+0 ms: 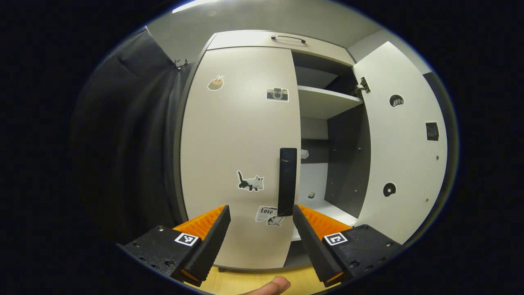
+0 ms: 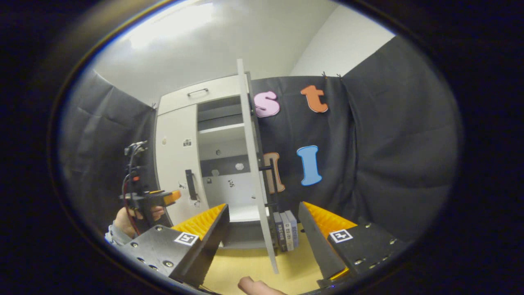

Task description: Open the right door of the double-door shoe cabinet with the right hand, and open the left door with the left hand.

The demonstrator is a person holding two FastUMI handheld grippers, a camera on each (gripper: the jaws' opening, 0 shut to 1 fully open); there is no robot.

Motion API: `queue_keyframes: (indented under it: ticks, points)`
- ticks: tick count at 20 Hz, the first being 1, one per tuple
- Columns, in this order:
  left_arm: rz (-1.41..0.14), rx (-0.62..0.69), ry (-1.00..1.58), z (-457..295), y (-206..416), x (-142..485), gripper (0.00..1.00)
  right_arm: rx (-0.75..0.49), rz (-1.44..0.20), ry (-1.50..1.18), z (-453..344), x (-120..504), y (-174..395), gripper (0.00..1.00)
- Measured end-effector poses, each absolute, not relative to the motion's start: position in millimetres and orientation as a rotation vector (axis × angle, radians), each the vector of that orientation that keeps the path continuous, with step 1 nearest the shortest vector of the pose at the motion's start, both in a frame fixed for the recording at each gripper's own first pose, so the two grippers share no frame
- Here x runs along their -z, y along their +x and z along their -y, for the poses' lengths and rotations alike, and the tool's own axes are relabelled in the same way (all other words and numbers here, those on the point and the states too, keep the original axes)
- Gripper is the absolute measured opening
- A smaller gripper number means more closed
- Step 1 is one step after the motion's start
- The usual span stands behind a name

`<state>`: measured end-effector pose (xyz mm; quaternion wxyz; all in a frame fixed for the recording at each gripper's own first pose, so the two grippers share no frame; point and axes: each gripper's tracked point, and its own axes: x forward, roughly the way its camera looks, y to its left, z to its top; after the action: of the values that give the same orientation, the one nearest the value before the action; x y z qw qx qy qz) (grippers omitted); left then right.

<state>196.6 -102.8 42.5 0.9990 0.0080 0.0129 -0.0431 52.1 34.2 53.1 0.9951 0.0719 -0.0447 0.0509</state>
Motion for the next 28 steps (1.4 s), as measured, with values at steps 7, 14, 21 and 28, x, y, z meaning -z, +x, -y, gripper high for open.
queue_keyframes:
  ticks: [7,14,21,28]
  points:
    - [0.005,0.096,0.049,123.9,241.1,-58.1,0.95,-0.151,0.149,0.041,-75.6,-49.6,17.1,1.00]
    - [-0.067,0.127,-0.001,137.2,282.6,-39.3,0.71,-0.192,0.155,0.000,-100.5,-37.1,-4.4,0.97]
    - [-0.108,0.097,0.073,144.1,286.4,-35.4,0.27,-0.218,0.138,-0.007,-114.2,-26.0,-16.6,1.00]
    - [-0.131,0.132,0.042,142.2,270.8,-35.0,0.21,-0.193,0.140,0.007,-115.9,-30.8,-12.4,1.00]
